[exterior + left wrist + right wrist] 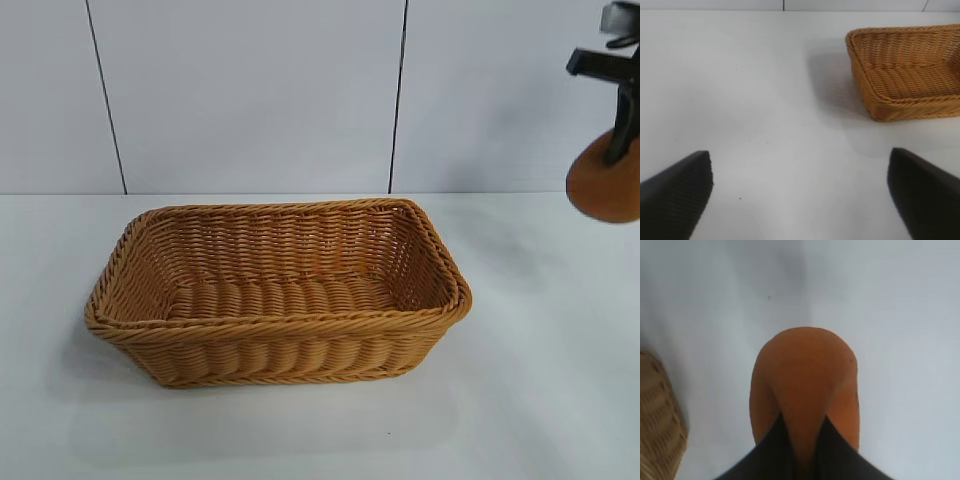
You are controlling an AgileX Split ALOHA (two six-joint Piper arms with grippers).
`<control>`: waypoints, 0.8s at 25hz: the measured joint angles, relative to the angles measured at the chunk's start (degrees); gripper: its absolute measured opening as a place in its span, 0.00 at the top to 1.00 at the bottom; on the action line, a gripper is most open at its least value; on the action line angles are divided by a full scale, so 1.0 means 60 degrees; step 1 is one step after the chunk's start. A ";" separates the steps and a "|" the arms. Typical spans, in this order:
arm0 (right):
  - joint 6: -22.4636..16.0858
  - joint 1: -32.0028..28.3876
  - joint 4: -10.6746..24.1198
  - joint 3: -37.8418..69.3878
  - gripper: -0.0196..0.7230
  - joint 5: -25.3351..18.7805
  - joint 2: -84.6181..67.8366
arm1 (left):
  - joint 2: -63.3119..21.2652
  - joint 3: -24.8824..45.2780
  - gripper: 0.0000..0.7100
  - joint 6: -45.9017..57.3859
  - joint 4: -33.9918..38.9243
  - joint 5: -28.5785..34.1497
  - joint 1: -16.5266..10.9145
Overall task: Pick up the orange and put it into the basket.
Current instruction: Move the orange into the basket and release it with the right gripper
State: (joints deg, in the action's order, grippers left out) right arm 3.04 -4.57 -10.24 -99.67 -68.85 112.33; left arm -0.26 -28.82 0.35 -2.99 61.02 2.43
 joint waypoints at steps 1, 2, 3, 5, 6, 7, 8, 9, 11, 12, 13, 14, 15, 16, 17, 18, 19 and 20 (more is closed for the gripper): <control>0.0000 0.0000 -0.0022 -0.0102 0.96 -0.0009 -0.0103 | 0.0000 0.0000 0.05 0.0000 0.0000 0.0000 0.0000; 0.0000 0.0000 -0.0022 -0.0153 0.96 -0.0009 -0.0162 | 0.0000 0.0000 0.05 0.0000 0.0000 0.0000 0.0000; 0.0000 0.0000 -0.0049 -0.0154 0.96 -0.0009 -0.0219 | 0.0000 0.0000 0.05 0.0000 0.0000 0.0000 0.0000; 0.0000 0.0092 -0.0049 -0.0154 0.96 -0.0072 -0.0229 | 0.0000 0.0000 0.05 0.0000 0.0000 0.0000 0.0000; 0.0000 0.0187 -0.0038 -0.0154 0.96 -0.0082 -0.0229 | 0.0000 0.0000 0.05 0.0000 0.0000 0.0000 0.0000; 0.0000 0.0345 -0.0016 -0.0154 0.96 -0.0091 -0.0229 | 0.0000 0.0000 0.05 0.0000 0.0000 0.0000 0.0000; 0.0000 0.0562 -0.0016 -0.0154 0.96 -0.0089 -0.0229 | 0.0000 0.0000 0.05 0.0000 0.0000 0.0000 0.0000; 0.0000 0.0834 -0.0016 -0.0154 0.96 -0.0089 -0.0246 | 0.0000 0.0000 0.05 0.0000 0.0000 0.0000 0.0000; 0.0000 0.1450 -0.0025 -0.0154 0.96 -0.0089 -0.0281 | 0.0000 0.0000 0.05 0.0000 0.0000 0.0000 0.0000; 0.0000 0.1823 -0.0025 -0.0154 0.96 -0.0089 -0.0292 | 0.0000 0.0000 0.05 0.0000 0.0000 0.0000 0.0000; 0.0000 0.2207 -0.0056 -0.0154 0.96 -0.0103 -0.0313 | 0.0000 0.0000 0.05 0.0000 0.0000 0.0000 0.0000; 0.0000 0.2524 -0.0074 -0.0154 0.96 -0.0102 -0.0312 | 0.0000 0.0000 0.05 0.0000 0.0000 0.0000 0.0000; -0.0042 0.2900 -0.0095 -0.0154 0.96 -0.0083 -0.0312 | 0.0000 0.0000 0.05 0.0000 0.0000 0.0000 0.0000; -0.0082 0.3265 -0.0105 -0.0154 0.96 -0.0017 -0.0312 | 0.0000 0.0000 0.05 0.0000 0.0000 0.0000 0.0000; -0.0143 0.3557 -0.0105 -0.0154 0.96 0.0075 -0.0312 | 0.0000 0.0000 0.05 0.0000 0.0000 0.0000 0.0000; -0.0228 0.3885 -0.0115 -0.0154 0.96 0.0201 -0.0312 | 0.0000 0.0000 0.05 0.0000 0.0000 0.0000 0.0000; -0.0279 0.4195 -0.0123 -0.0154 0.96 0.0316 -0.0292 | 0.0000 0.0000 0.05 0.0000 0.0000 0.0000 0.0000; -0.0284 0.4483 -0.0136 -0.0154 0.96 0.0383 -0.0240 | 0.0000 0.0000 0.05 0.0000 0.0000 0.0000 0.0000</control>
State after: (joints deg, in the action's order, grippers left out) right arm 1.34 22.33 -11.05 -100.59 -66.56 110.89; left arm -0.26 -28.82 0.35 -2.99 61.02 2.43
